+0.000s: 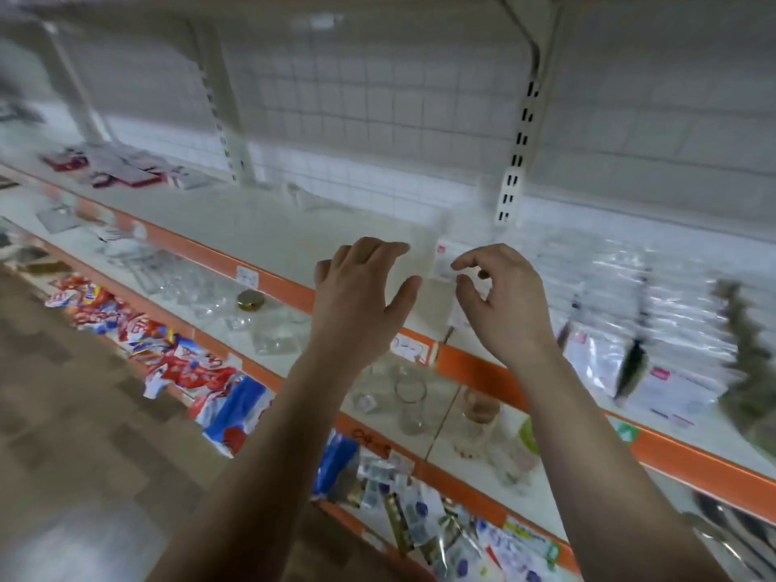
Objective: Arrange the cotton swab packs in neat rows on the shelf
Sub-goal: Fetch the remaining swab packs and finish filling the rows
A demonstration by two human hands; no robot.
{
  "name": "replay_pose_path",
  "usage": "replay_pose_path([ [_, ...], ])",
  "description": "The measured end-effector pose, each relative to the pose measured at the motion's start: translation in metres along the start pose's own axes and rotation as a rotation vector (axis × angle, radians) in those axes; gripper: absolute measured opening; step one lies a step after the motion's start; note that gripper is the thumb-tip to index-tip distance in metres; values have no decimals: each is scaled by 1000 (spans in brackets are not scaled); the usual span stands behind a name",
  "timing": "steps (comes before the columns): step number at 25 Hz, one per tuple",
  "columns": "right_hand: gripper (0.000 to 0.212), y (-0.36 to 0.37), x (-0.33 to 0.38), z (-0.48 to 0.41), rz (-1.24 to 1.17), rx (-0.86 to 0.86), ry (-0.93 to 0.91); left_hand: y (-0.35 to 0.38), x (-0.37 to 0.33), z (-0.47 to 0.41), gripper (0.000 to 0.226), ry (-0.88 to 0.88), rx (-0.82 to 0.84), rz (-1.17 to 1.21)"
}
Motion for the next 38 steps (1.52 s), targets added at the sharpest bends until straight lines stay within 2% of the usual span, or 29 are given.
replay_pose_path([
  [6, 18, 89, 48, -39, -53, 47, 15, -14, 109, -6, 47, -35, 80, -72],
  [9, 17, 134, 58, -67, -72, 93, 22, -9, 159, -7, 47, -101, 62, -15],
  [18, 19, 257, 54, -179, -108, 172, 62, 10, 292, -79, 43, -155, 89, -119],
  [25, 22, 339, 41, -250, -84, 260, 130, 33, 367, -131, 43, -203, 95, -92],
  [38, 38, 472, 25, -348, 151, 270, 259, 94, 501, -209, 43, -67, 242, 66],
])
Point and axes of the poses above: each hand's wrist, its own z-axis away from the middle knuckle, its own y-axis out of the palm, x = y × z, the point moved 7 cm from there along -z, towards the middle knuckle, and after that the axes turned 5 degrees about y, right-handed, at the moved point
